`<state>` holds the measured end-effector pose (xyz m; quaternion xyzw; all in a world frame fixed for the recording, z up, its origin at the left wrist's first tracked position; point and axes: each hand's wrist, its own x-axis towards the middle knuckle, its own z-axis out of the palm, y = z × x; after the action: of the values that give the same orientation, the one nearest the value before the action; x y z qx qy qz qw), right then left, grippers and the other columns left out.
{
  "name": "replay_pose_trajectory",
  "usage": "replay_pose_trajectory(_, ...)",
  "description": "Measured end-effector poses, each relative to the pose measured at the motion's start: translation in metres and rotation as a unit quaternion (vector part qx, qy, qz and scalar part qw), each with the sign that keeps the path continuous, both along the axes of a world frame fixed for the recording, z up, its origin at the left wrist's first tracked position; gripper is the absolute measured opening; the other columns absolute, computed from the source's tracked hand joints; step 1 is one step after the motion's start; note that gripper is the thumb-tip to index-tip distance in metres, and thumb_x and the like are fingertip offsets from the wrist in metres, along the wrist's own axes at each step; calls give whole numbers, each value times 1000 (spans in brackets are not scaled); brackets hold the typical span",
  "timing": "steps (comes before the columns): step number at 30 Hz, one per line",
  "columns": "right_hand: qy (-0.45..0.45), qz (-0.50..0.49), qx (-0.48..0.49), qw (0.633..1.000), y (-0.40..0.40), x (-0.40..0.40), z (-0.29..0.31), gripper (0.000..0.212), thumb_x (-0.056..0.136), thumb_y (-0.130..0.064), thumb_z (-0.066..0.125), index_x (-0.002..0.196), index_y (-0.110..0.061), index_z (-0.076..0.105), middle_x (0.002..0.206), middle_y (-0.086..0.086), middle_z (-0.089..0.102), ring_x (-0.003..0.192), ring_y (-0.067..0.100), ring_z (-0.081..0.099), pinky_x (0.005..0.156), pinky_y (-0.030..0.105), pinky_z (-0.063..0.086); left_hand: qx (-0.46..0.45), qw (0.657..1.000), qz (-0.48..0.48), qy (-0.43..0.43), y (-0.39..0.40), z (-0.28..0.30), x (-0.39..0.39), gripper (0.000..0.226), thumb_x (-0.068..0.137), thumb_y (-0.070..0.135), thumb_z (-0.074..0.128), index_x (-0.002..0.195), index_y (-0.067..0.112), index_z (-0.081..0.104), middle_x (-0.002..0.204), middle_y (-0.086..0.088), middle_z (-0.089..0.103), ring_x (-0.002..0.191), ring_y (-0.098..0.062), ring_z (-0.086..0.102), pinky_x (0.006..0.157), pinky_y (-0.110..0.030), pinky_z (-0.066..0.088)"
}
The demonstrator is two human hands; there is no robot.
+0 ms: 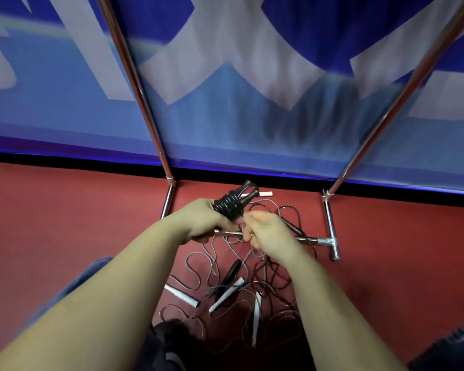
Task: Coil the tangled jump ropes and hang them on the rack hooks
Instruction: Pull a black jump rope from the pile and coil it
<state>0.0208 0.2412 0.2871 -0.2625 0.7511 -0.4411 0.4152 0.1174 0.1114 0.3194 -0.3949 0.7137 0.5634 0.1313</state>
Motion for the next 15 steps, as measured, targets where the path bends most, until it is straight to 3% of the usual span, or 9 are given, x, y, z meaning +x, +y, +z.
replay_pose_trajectory(3,121,67,25,990,-3,4,0,27,96,-27,50,91,-6,66,63,-3,55,56,12,49,59,28,40,-36,998,50,-17,-5,-2,-1,22,73,0,69,68,14,53,53,-1,40,43,-15,27,41,-15,23)
replay_pose_trajectory(5,186,96,49,977,0,2,7,24,93,-31,54,90,-11,67,73,-1,62,71,20,57,68,31,45,-73,995,34,-51,-6,0,-3,24,74,3,70,66,13,50,49,-1,38,39,-15,26,37,-11,21)
replay_pose_trajectory(8,272,122,102,949,6,2,21,17,89,-32,58,91,-18,67,85,0,67,81,22,61,71,32,48,-139,981,-39,-131,-3,2,-6,23,76,9,71,64,12,51,45,-1,41,34,-17,33,31,-8,23)
replay_pose_trajectory(11,342,137,96,925,8,3,38,12,84,-32,65,87,-21,66,87,-3,67,85,18,59,72,29,46,-165,952,-136,-217,-2,2,-2,25,77,10,69,60,10,51,30,1,38,23,-16,32,32,-9,23)
replay_pose_trajectory(13,369,151,81,913,9,5,45,12,81,-32,68,86,-21,65,87,-5,66,86,17,58,72,29,44,-158,935,-196,-252,0,2,1,22,77,10,69,63,8,52,40,-5,43,28,-18,32,34,-10,24)
replay_pose_trajectory(15,372,162,69,911,10,7,48,16,80,-35,70,87,-21,67,84,-9,61,86,15,56,69,28,38,-134,920,-256,-266,2,6,4,13,78,10,70,78,6,57,66,-13,51,40,-19,36,38,-12,27)
